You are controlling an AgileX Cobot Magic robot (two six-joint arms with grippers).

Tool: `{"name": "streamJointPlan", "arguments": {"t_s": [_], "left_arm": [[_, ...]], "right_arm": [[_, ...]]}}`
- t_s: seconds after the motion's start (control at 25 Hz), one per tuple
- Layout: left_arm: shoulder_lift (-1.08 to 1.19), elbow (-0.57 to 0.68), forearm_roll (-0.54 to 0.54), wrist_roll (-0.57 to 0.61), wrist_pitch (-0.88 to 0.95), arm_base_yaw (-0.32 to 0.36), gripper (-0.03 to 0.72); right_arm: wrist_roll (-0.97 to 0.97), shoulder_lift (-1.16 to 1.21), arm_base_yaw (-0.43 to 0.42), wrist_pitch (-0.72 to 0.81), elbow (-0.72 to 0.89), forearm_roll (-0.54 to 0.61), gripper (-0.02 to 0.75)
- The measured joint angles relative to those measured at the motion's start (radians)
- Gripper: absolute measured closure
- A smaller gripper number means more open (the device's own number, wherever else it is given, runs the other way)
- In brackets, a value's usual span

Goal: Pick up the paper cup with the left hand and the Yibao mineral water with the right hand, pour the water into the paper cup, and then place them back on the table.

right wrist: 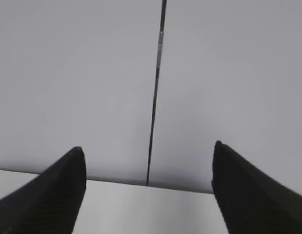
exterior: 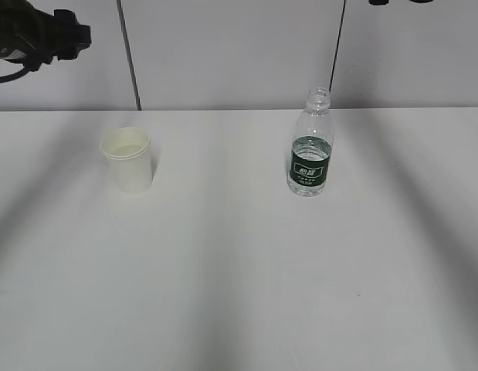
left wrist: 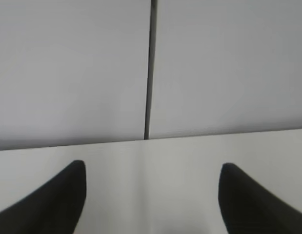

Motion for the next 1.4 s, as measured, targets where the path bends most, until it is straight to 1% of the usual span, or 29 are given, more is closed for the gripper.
{"name": "streamJointPlan", "arguments": {"t_s": [0.08,0.12,0.2,0.28,0.4,0.44,0.48,0.52,0.56,0.64,0.68,0.84,0.92,0.96,1.08,1.12,1.2,1.24,1.28,1.4], "left_arm": [[0.000,-0.030,-0.006,0.000,0.082,0.000,0.179],[0.000,-0.048,-0.007,0.000,0.127,0.000,0.179],[0.000,-0.081,-0.008,0.000,0.202,0.000,0.179],[0.000,-0.116,-0.011,0.000,0.276,0.000,0.179],[0.000,-0.165,-0.025,0.000,0.382,0.000,0.186],[0.000,-0.180,-0.026,0.000,0.411,0.000,0.190],[0.000,-0.192,-0.027,0.000,0.448,0.000,0.195],[0.000,-0.206,-0.030,0.000,0.485,0.000,0.202],[0.000,-0.219,-0.033,0.000,0.523,0.000,0.209],[0.000,-0.240,-0.048,0.003,0.586,0.000,0.218],[0.000,-0.250,-0.058,0.006,0.621,0.000,0.220],[0.000,-0.267,-0.108,0.041,0.758,0.000,0.235],[0.000,-0.268,-0.132,0.062,0.822,0.000,0.237],[0.000,-0.268,-0.140,0.072,0.858,0.000,0.237],[0.000,-0.268,-0.147,0.097,0.961,0.000,0.237],[0.000,-0.268,-0.148,0.102,0.994,0.000,0.237],[0.000,-0.268,-0.148,0.112,1.050,0.000,0.237],[0.000,-0.268,-0.148,0.118,1.080,0.000,0.237],[0.000,-0.268,-0.148,0.123,1.108,0.000,0.237],[0.000,-0.269,-0.152,0.135,1.177,0.000,0.237]], "right_arm": [[0.000,0.000,0.000,0.000,0.000,0.000,0.146],[0.000,0.000,0.000,0.100,-0.027,0.000,0.146],[0.000,0.000,0.000,0.174,-0.039,0.007,0.146],[0.000,0.000,0.000,0.280,-0.055,0.038,0.146],[0.000,0.000,0.000,0.280,-0.055,0.038,0.146],[0.000,-0.004,0.000,0.446,-0.071,0.086,0.147],[-0.004,-0.004,0.000,0.503,-0.074,0.091,0.147],[-0.004,-0.009,0.000,0.511,-0.074,0.093,0.147],[-0.021,-0.018,0.000,0.590,-0.079,0.105,0.147],[-0.031,-0.022,0.000,0.613,-0.083,0.110,0.147],[-0.061,-0.039,0.000,0.722,-0.096,0.130,0.147],[-0.089,-0.057,0.000,0.884,-0.133,0.155,0.147],[-0.128,-0.061,0.000,0.981,-0.157,0.197,0.149],[-0.146,-0.064,0.000,1.005,-0.163,0.215,0.150],[-0.146,-0.064,0.000,1.005,-0.163,0.215,0.150],[-0.224,-0.065,0.000,1.076,-0.184,0.329,0.151],[-0.236,-0.065,0.000,1.078,-0.185,0.351,0.151],[-0.259,-0.075,0.000,1.080,-0.187,0.412,0.152],[-0.268,-0.081,0.000,1.083,-0.187,0.433,0.152],[-0.283,-0.095,0.000,1.083,-0.187,0.454,0.152]]}}
